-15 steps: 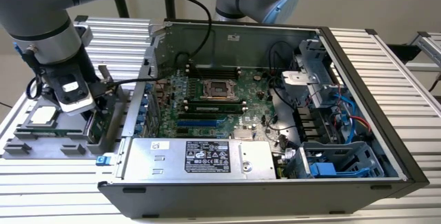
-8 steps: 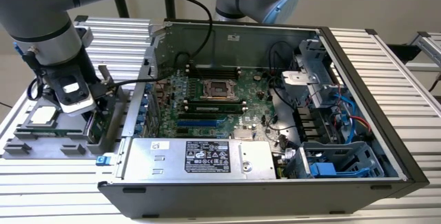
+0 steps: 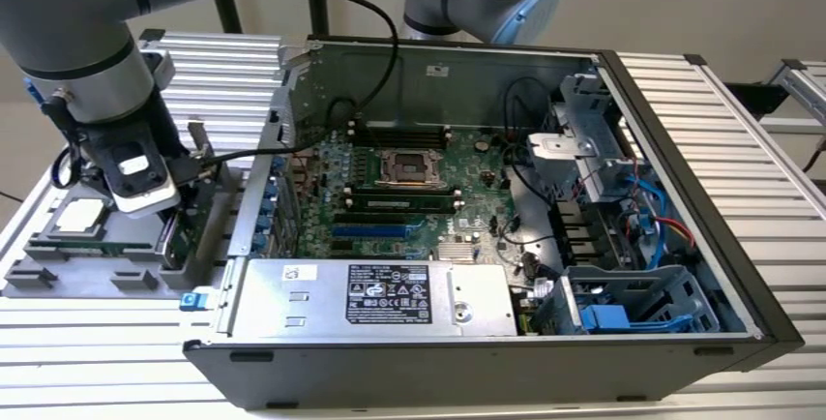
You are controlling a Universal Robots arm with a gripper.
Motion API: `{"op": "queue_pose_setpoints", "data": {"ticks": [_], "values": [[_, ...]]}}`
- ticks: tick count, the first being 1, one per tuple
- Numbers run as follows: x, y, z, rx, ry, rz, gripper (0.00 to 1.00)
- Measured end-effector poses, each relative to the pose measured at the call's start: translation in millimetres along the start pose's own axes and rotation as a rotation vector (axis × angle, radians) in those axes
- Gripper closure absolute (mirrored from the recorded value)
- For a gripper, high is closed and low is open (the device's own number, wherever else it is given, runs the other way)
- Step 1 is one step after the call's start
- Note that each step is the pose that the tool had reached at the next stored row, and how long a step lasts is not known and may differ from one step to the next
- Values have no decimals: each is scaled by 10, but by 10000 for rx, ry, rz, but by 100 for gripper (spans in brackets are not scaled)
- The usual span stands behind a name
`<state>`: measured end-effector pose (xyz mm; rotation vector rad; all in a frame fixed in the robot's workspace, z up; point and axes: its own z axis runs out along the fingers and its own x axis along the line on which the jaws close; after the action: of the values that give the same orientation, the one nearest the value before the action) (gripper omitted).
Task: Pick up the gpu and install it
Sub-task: 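Pick up the gpu and move the gpu toward the slot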
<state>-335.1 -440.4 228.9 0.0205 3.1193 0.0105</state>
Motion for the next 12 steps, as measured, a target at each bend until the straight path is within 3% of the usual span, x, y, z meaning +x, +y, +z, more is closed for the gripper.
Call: {"op": "queue_pose_setpoints", "data": {"ticks": [6, 12], "values": [[-1, 1, -6, -6, -8, 1, 100], [-3, 1, -143, -1, 3, 1, 100]]}}
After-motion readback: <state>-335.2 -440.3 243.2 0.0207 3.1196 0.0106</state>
